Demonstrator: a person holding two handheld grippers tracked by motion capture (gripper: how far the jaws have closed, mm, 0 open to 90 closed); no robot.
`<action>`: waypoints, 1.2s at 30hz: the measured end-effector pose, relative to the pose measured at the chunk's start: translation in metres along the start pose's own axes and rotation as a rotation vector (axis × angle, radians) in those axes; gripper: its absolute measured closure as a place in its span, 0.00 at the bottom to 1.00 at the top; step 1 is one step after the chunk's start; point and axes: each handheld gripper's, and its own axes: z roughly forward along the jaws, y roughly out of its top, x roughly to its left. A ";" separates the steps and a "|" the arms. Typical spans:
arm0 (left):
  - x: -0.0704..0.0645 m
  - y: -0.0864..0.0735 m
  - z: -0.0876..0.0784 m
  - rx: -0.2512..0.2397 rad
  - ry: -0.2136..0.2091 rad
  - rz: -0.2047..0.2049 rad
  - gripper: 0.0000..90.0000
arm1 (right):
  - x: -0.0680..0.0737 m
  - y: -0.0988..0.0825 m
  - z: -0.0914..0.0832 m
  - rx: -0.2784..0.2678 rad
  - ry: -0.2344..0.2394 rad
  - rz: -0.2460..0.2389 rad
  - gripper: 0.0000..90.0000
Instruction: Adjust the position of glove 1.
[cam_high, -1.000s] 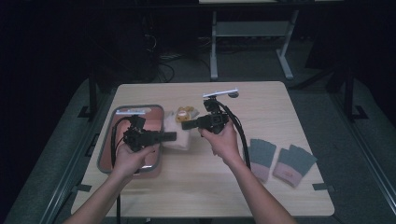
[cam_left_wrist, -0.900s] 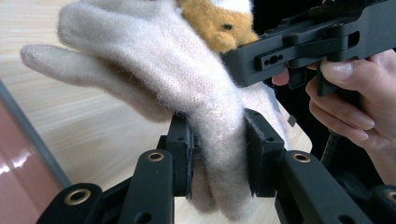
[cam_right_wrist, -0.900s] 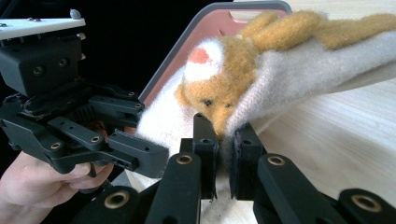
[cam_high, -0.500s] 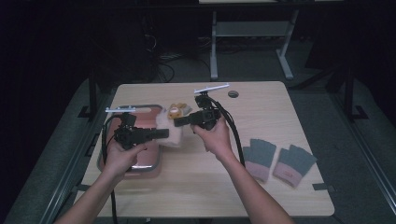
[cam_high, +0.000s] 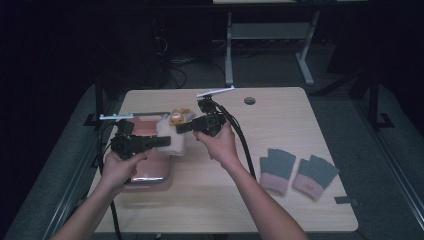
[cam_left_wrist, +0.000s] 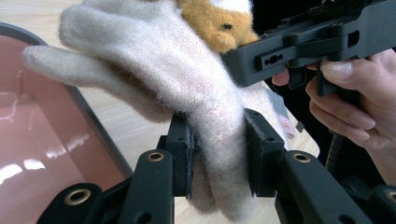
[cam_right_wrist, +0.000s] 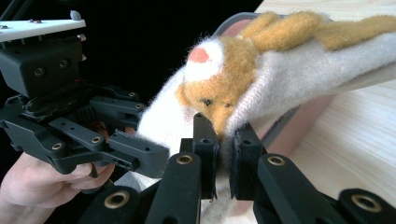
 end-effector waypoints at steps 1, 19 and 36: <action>0.001 0.000 -0.002 0.000 0.002 0.000 0.74 | 0.001 0.001 0.002 -0.001 0.004 -0.006 0.92; 0.015 -0.002 -0.026 -0.010 0.031 -0.019 0.74 | 0.014 0.011 0.028 0.024 0.034 -0.017 0.92; 0.027 -0.006 -0.039 -0.007 0.053 -0.049 0.74 | 0.018 0.015 0.050 0.041 0.045 -0.014 0.92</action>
